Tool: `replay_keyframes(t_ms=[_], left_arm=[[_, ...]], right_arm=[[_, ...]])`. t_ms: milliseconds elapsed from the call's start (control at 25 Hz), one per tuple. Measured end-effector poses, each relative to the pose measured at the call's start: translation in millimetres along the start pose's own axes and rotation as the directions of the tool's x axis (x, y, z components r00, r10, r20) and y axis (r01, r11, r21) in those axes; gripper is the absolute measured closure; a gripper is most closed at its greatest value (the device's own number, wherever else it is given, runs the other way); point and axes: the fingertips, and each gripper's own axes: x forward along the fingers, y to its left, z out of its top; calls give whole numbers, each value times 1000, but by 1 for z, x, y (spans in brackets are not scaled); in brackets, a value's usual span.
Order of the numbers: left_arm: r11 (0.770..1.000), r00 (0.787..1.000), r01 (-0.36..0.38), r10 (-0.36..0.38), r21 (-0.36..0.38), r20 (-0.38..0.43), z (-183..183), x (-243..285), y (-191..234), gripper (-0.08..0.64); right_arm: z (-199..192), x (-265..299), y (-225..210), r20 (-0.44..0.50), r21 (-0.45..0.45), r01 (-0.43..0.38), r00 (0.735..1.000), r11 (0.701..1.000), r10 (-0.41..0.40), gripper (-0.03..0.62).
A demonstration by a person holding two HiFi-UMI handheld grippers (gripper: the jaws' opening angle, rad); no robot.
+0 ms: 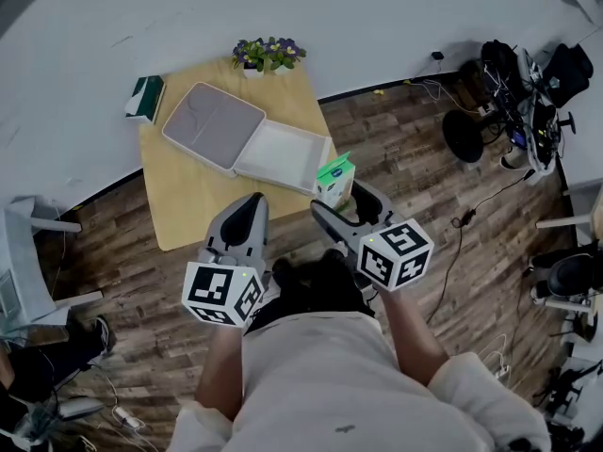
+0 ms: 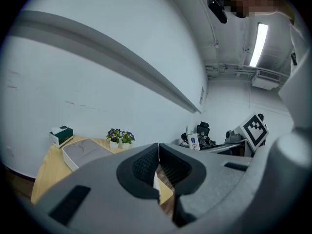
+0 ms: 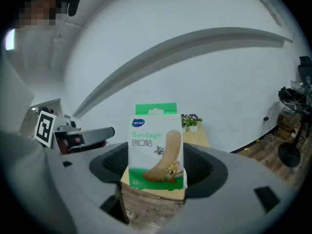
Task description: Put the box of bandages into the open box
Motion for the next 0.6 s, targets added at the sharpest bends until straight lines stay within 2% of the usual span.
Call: replay_keyframes(t_ms=[240, 600], left_arm=[[1000, 1000, -8, 7, -24, -30, -11, 7, 10, 554], [999, 996, -37, 34, -32, -78, -19, 23, 24, 554]], right_arm=[[-14, 23, -1, -49, 32, -5, 999, 999, 6, 241], [-37, 58, -19, -135, 128, -19, 990, 992, 37, 241]])
